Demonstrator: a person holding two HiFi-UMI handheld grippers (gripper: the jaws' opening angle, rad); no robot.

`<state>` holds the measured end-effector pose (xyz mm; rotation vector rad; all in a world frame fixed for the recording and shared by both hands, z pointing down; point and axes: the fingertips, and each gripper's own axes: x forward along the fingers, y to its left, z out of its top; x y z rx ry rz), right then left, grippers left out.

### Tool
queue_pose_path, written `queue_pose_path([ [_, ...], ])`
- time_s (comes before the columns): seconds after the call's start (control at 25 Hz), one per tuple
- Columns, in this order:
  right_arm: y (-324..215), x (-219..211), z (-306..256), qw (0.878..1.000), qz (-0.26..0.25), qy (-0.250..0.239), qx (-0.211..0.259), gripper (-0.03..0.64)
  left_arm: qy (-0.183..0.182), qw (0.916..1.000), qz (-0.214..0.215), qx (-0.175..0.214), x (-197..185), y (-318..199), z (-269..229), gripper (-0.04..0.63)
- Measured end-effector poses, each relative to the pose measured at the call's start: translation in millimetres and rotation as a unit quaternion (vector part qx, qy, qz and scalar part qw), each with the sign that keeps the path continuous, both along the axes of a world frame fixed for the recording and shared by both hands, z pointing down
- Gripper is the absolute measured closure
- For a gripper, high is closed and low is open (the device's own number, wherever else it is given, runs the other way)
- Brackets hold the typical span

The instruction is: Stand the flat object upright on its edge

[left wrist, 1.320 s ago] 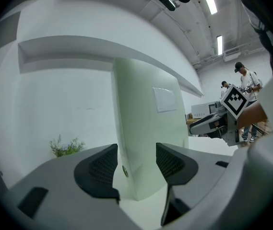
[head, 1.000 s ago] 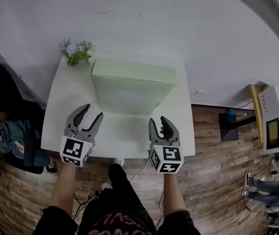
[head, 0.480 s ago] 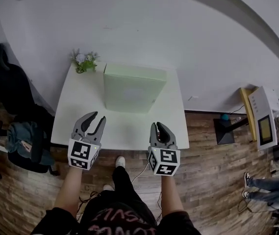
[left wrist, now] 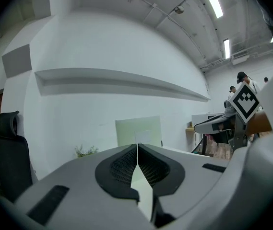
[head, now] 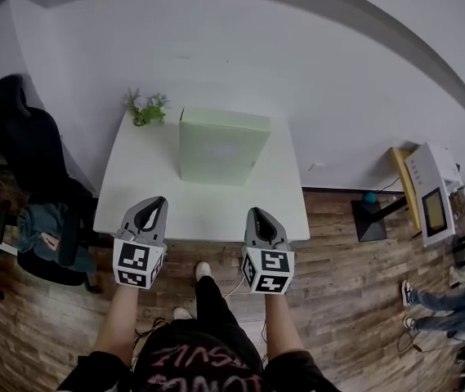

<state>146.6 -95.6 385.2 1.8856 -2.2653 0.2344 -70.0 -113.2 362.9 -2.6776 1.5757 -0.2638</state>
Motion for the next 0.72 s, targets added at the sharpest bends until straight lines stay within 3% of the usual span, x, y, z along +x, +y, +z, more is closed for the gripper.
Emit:
queue_pose_path([
  [0.36, 15, -4, -15, 1.000, -0.018, 0.009, 0.009, 0.588, 0.007, 0.9999, -0.003, 0.010, -1, 12, -20, 0.580],
  [0.72, 4, 31, -23, 1.000, -0.018, 0.005, 0.013, 0.588, 0.007, 0.9997, -0.016, 0.019, 17, 6, -35, 0.581],
])
